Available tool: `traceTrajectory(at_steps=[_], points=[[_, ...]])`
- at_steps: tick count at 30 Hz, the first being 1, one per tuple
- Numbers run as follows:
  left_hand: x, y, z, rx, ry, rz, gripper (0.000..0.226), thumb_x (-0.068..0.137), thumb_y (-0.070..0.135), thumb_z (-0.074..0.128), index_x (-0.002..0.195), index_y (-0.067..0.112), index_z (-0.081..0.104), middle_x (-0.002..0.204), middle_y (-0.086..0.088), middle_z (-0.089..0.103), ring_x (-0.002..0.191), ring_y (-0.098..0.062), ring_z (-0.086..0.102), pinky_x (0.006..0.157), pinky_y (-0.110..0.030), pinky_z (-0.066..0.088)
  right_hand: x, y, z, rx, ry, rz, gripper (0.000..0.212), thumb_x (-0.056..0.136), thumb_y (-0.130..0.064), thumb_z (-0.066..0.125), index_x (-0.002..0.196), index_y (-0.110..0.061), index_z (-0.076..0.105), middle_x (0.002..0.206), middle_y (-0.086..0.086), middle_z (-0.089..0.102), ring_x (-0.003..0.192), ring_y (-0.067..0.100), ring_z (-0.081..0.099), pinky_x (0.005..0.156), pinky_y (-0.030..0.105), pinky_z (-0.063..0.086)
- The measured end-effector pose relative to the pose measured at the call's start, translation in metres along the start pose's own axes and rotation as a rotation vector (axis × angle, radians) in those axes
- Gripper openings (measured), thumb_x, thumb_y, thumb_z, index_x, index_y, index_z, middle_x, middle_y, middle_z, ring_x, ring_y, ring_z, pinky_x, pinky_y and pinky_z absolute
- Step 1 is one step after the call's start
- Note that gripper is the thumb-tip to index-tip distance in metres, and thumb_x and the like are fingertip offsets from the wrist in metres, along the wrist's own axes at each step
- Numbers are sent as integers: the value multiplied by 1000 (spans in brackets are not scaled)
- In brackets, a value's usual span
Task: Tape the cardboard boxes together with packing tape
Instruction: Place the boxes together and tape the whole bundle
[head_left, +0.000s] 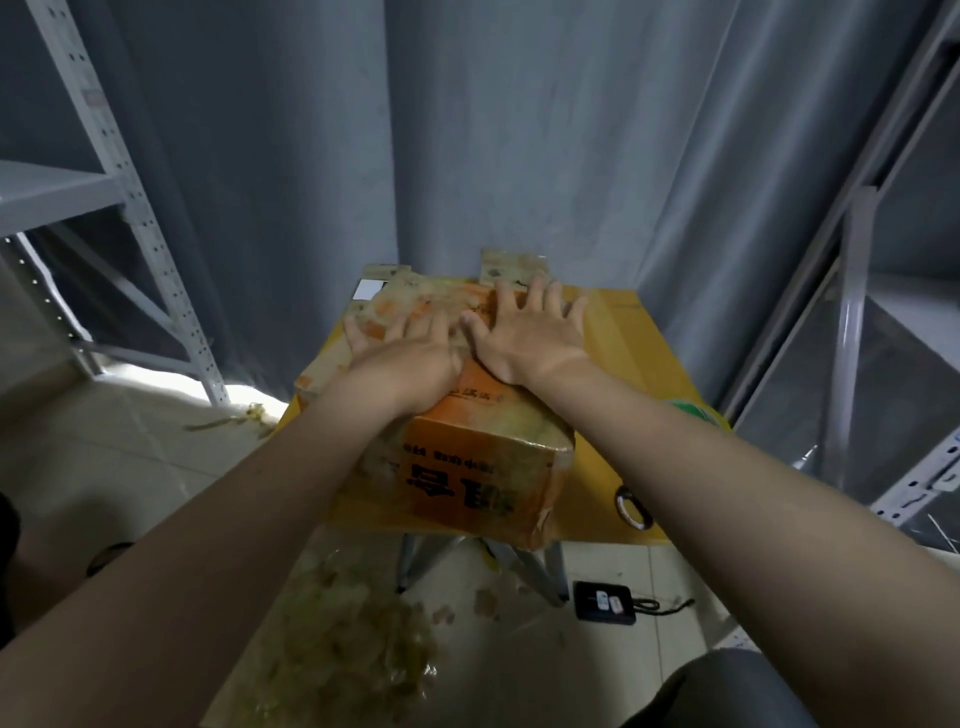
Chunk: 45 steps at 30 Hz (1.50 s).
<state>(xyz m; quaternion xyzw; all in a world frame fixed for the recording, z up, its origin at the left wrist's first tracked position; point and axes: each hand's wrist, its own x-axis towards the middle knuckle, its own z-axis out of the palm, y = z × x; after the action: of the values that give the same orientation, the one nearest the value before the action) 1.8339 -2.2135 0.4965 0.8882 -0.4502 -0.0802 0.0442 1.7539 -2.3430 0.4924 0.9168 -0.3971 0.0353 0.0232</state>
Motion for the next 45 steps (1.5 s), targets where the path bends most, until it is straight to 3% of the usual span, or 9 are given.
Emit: traceTrajectory(at_steps=[8, 18, 21, 25, 29, 32, 36, 40, 45], points=[[1, -1, -2, 17, -35, -21, 57, 108, 40, 18, 164, 29, 9, 173, 6, 9, 160, -17, -5, 116, -76, -13, 49, 16, -4, 58, -53, 104, 87, 98, -77, 13, 152, -17, 45, 157, 13, 45, 146, 36, 32, 112, 57, 30], [-1, 4, -2, 15, -8, -48, 48, 110, 36, 18, 158, 33, 19, 171, 10, 13, 159, -15, -3, 118, -75, -9, 111, 38, -4, 347, -151, 152, 39, 104, -13, 37, 134, -6, 60, 139, 18, 61, 98, 31, 63, 82, 38, 47], [0, 6, -2, -5, 7, -60, 47, 109, 36, 19, 155, 34, 21, 169, 11, 17, 159, -15, -1, 118, -74, -9, 119, 41, -3, 499, -158, 205, 34, 108, -13, 37, 132, 1, 57, 142, 24, 56, 104, 35, 57, 83, 39, 44], [-2, 7, 2, -2, 165, -94, 57, 98, 46, 33, 152, 30, 25, 164, 0, 26, 156, -27, 8, 113, -82, 0, 97, 54, -6, 926, 7, 320, 28, 102, -16, 50, 79, -9, 64, 98, 16, 63, 64, 22, 48, 53, 31, 34], [-1, -2, -8, -88, 257, -296, 84, 83, 64, 49, 153, 29, 20, 164, -15, 27, 154, -47, 9, 108, -86, 9, 52, 59, -18, 1043, -206, 386, 39, 106, -45, 42, 120, -11, 55, 111, 12, 56, 93, 36, 58, 70, 46, 48], [7, -16, -24, -391, 158, -457, 89, 90, 70, 43, 159, 22, 12, 155, -16, 46, 146, -44, 36, 114, -69, 28, 31, 53, -27, 1047, -327, 398, 58, 107, -60, 29, 117, -8, 52, 106, 13, 61, 99, 43, 61, 85, 61, 53], [1, -19, -50, -743, 260, -480, 85, 96, 65, 46, 159, 13, 25, 162, -20, 33, 145, -43, 38, 118, -51, 35, 19, 40, -47, 1138, -44, 318, 37, 109, -40, 35, 107, -9, 54, 87, 10, 58, 78, 29, 61, 70, 32, 46], [-20, -25, -74, -859, 491, -462, 60, 101, 52, 42, 147, 13, 44, 155, -19, 33, 138, -45, 42, 114, -48, 36, 0, 37, -83, 1164, 216, 267, 39, 99, -38, 41, 94, -10, 67, 104, 14, 73, 110, 40, 65, 104, 46, 49], [-47, -25, -83, -1117, 640, -441, 82, 99, 73, 35, 148, 7, 34, 155, -21, 39, 136, -42, 48, 112, -52, 40, -29, 35, -111, 1137, 473, 219, 51, 103, -44, 42, 66, -12, 56, 71, 4, 62, 107, 37, 63, 89, 45, 50]])
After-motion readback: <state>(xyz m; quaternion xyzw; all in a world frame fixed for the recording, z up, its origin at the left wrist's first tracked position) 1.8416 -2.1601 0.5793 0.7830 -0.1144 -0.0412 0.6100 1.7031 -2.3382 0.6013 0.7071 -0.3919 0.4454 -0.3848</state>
